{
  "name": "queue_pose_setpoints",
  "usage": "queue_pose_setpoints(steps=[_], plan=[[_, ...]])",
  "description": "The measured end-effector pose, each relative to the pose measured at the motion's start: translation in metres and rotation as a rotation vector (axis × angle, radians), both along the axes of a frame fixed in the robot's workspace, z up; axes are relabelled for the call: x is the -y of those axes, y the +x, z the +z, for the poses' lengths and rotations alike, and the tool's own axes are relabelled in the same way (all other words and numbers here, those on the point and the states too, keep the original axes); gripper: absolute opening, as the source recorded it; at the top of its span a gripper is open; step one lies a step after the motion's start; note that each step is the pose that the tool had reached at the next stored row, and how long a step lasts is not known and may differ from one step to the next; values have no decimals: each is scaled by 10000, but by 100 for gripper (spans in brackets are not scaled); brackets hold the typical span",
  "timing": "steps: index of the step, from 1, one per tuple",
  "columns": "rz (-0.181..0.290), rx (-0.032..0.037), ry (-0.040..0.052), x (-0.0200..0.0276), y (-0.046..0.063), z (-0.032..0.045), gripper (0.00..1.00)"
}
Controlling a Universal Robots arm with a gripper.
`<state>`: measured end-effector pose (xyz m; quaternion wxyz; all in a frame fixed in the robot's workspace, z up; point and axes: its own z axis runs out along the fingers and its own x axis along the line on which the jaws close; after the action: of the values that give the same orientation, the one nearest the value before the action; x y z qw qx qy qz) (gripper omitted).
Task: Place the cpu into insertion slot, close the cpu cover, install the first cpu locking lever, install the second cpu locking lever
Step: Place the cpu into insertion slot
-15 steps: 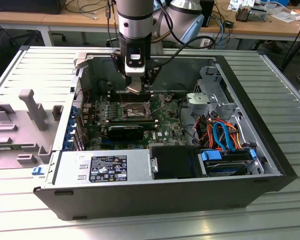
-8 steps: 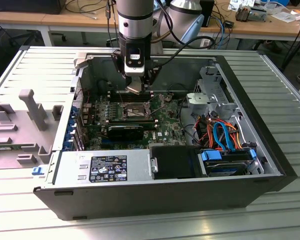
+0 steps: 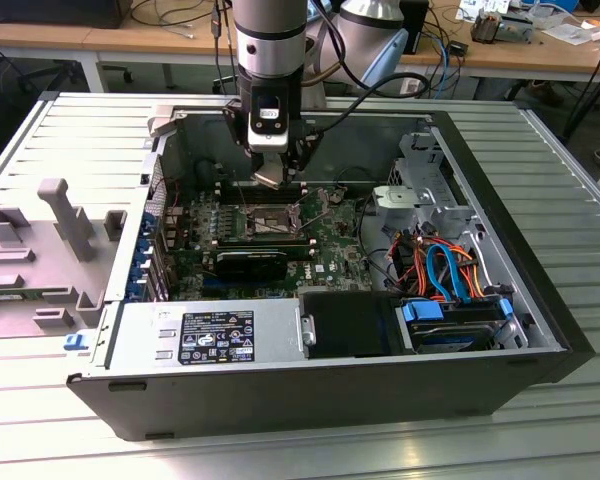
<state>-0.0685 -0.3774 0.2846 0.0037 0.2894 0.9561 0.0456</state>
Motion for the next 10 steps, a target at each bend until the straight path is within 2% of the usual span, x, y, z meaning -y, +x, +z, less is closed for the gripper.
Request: queue_pose_setpoints(steps=[10], plan=[[-132, 0, 0, 0, 0, 0, 55]])
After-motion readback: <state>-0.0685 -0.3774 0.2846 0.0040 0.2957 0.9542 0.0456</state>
